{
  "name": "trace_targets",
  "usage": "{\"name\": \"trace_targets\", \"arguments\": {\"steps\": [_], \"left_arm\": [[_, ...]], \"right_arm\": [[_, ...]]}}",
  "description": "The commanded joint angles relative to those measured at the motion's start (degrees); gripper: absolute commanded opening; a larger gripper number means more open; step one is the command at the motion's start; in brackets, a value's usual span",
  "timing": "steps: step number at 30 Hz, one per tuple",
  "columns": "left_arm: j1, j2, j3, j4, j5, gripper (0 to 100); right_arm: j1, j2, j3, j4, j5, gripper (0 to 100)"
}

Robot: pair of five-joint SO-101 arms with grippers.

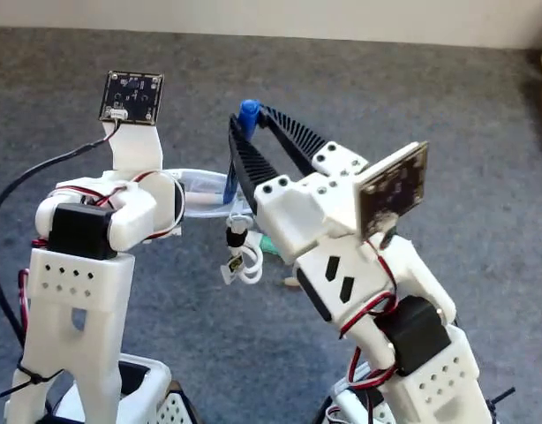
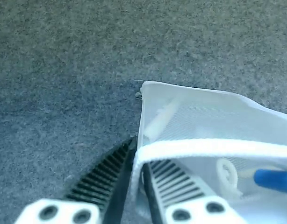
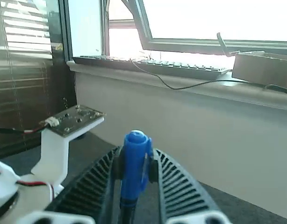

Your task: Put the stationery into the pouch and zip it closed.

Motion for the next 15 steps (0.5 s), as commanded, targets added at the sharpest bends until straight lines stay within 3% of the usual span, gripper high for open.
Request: {"name": "trace_targets", "arguments": {"steps": [1,8,15], "left_arm": [[-0.8,1.3,-1.9,-0.9,0.6,1],[-1.0,1.3,-1.8,-0.8,0.5,1],[-4.4,1.3,-1.6,-0.8,0.5,1]], "right_arm": [[-1.6,-0.7,1.0,-1.7,6.0,0.4],[-7.6,-1.0,7.3,-1.7,15.7,0.4],[-8.6,-1.0,12.3,-1.7,17.1,0.4]]}}
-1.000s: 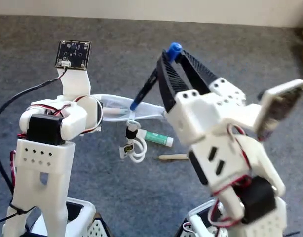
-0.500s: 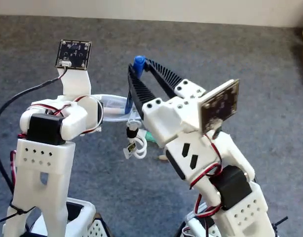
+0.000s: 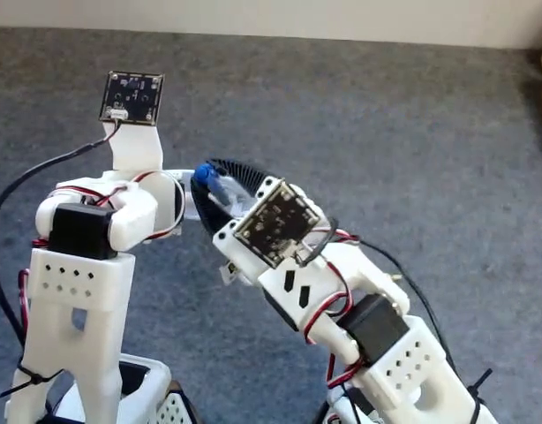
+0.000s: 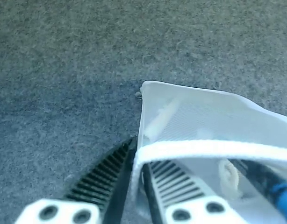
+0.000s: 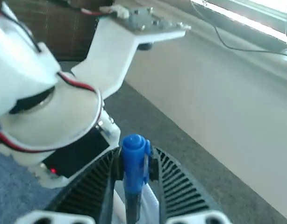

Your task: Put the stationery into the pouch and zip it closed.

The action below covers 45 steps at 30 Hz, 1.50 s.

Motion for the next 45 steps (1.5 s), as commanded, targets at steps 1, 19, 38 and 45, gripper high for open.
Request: {"name": "trace_targets", "arguments": {"steps": [1,19,38,45], "left_arm": [[-1.9,1.1,-1.0,-1.0,0.5,1],[-2.0,0.9,0.5,-1.2,0.5,1],[-2.0,0.9,0.5,-1.2,0.4,1],[-2.0,0.9,0.6,-1.2,0.4,1]], "right_arm": [[-0.7,-1.1,0.7,-1.7,0.9,0.4],[-1.0,-1.2,6.4,-1.5,0.5,0.4],[-1.0,-13.8,6.4,6.9,-6.2,11.8],[-0.7,-14.0,6.1,7.0,-6.2,11.5]]}}
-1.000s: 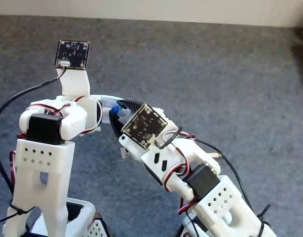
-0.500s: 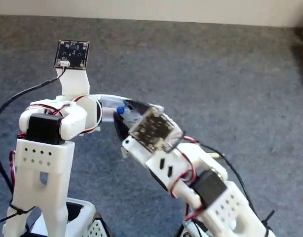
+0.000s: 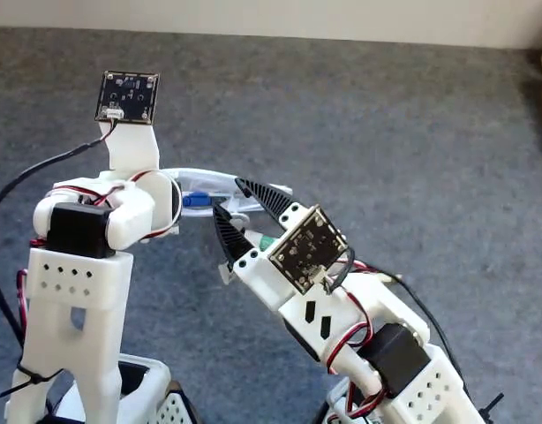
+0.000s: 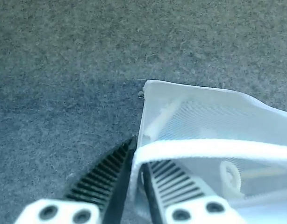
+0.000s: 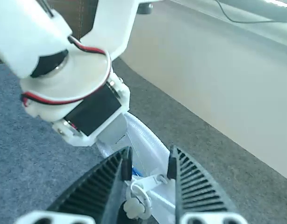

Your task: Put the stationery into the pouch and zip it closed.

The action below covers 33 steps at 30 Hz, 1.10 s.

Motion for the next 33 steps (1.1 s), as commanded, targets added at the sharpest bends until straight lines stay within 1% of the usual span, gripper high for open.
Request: {"name": "trace_targets", "arguments": {"steps": [1,5,11,15,20,26,29,33], "left_arm": [[-0.7,0.8,0.5,-1.2,0.4,1],[-0.7,0.8,0.5,-1.2,0.4,1],[-0.7,0.9,0.5,-1.2,0.6,1],[-0.7,1.1,0.5,-1.2,0.6,1],[-0.7,1.1,1.3,-1.3,0.7,1],[-0.8,0.8,3.1,-3.9,0.7,1],[-1.5,0.8,2.9,-3.8,0.7,1],[-5.5,0.7,2.6,-3.9,0.8,1]], "right_arm": [[-0.4,-1.5,-1.0,0.2,-0.6,11.5],[0.4,-1.5,-1.1,0.2,-0.6,11.5],[11.8,-1.4,-2.6,0.3,-0.7,11.5],[16.7,-1.2,-4.3,0.4,-0.7,11.5],[22.0,-1.5,-4.4,8.8,-0.8,11.5],[30.3,-1.5,-3.9,16.7,-0.8,11.5],[31.7,-1.5,-3.8,18.8,-0.8,11.5],[31.7,-1.2,-3.6,23.6,-0.8,11.5]]}}
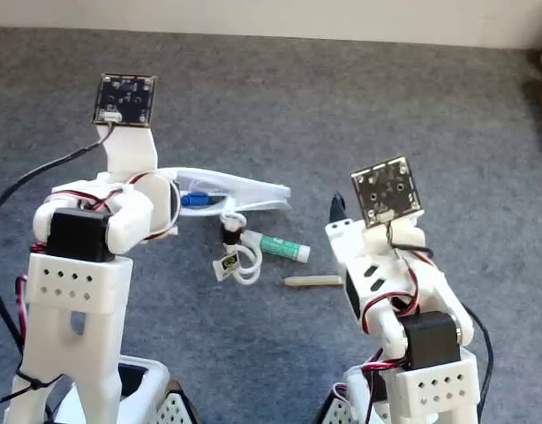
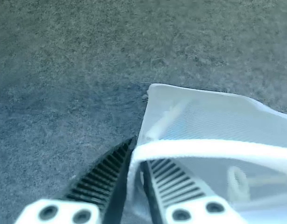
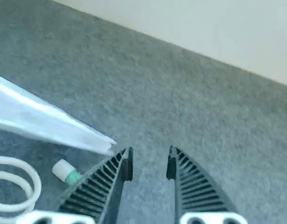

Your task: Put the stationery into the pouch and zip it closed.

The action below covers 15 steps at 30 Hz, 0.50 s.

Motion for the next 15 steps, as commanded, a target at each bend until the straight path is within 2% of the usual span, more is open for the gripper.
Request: {"name": "trace_targets", "arguments": {"steps": [1,6,15], "left_arm": [[-4.9,0.9,-0.2,-1.3,0.8,1],[-9.3,0.9,-3.1,-1.0,0.8,1],[-13.5,0.8,-9.1,5.7,0.5,1]], "right_arm": [[0.7,-1.1,-3.5,4.3,-0.4,11.5],[0.4,-1.0,-1.8,6.3,-0.4,11.5],[-1.5,-1.0,12.4,-2.3,-0.1,11.9]]}}
